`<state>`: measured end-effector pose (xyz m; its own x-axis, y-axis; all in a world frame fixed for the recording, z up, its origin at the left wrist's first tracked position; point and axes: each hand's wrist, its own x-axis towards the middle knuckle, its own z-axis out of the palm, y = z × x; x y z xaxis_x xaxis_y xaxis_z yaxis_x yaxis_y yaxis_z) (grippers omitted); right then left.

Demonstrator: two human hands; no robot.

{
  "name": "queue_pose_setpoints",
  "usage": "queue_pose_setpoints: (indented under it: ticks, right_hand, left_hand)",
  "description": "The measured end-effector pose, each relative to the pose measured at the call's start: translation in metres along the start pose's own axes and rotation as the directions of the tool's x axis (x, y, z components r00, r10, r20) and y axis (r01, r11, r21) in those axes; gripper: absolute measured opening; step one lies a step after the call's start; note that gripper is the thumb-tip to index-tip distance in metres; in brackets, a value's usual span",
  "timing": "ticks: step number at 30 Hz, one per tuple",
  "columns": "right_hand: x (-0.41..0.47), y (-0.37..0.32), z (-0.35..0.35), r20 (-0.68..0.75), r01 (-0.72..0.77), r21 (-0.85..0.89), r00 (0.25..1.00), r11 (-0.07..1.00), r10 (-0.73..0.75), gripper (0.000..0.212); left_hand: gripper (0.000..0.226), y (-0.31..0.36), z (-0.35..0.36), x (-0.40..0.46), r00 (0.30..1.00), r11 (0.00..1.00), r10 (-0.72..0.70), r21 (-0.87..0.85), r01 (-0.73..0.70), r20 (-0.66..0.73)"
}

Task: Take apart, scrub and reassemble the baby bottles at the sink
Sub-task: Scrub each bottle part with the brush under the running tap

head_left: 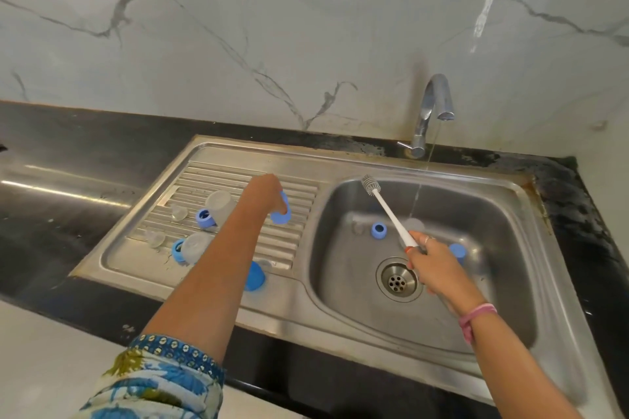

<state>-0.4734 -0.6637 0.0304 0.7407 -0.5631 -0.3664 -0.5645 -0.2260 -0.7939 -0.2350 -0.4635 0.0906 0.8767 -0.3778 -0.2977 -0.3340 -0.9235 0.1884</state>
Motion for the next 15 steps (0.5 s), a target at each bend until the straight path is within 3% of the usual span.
queue_pose_setpoints:
  ticks: [6,15]
  right_hand:
    - [0.001,0.0,0.001,0.011,-0.038,-0.006,0.999,0.999,0.038,0.042]
    - [-0.002,0.002,0.001,0.028,-0.03,-0.032,0.999,0.999,0.031,0.042]
  left_hand:
    - [0.051,-0.012,0.004,0.007,0.985,0.97,-0.115,0.23,0.083,0.128]
    - [0.043,-0.02,0.017,0.011,0.959,0.94,-0.212,0.308,0.147,0.19]
